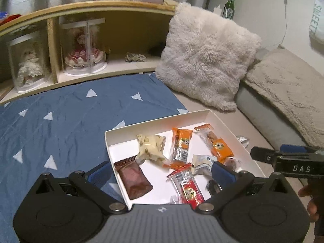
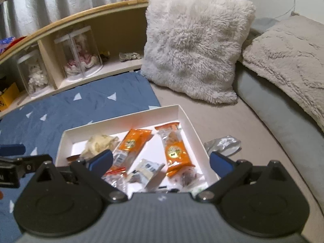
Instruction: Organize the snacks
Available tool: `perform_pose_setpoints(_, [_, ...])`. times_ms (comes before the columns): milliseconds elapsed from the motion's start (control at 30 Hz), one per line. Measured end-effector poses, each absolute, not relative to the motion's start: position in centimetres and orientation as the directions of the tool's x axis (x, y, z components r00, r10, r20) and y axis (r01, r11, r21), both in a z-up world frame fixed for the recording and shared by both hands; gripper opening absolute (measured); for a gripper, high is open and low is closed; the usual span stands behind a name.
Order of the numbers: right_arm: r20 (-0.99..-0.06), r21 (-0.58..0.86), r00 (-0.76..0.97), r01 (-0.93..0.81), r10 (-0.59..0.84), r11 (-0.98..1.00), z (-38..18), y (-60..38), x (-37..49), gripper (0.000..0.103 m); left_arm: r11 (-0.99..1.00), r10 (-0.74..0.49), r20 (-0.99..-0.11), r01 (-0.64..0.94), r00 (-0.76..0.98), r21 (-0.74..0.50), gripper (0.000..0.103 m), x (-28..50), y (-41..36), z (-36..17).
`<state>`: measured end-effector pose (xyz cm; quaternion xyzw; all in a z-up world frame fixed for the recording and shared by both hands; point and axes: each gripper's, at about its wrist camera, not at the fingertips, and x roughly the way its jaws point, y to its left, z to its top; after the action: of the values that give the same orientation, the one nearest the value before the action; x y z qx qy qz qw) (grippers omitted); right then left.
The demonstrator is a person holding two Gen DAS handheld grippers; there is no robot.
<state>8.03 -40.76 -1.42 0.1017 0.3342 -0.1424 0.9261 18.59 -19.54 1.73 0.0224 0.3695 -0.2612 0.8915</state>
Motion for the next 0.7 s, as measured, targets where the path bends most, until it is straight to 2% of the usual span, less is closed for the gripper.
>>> perform_pose_setpoints(200, [-0.654, 0.094, 0.734, 0.317, -0.182, 0.944, -0.5, -38.9, 5.1, 0.102, 0.882, -0.424, -0.645, 0.451, 0.636, -0.135, 0.103, 15.4, -17.3, 3.3])
perform_pose_setpoints(533, [-0.613, 0.090, 0.773, 0.276, -0.165, 0.957, 2.1, -35.5, -0.6, 0.102, 0.918, -0.344, -0.620, 0.392, 0.705, -0.064, 0.103, 10.0, -14.3, 4.9])
perform_pose_setpoints(700, [-0.591, 0.082, 0.791, 0.253, -0.157, 0.964, 3.1, -33.9, -3.2, 0.102, 0.918, -0.353, -0.594, 0.389, 0.723, -0.071, 0.103, 7.9, -12.8, 5.7])
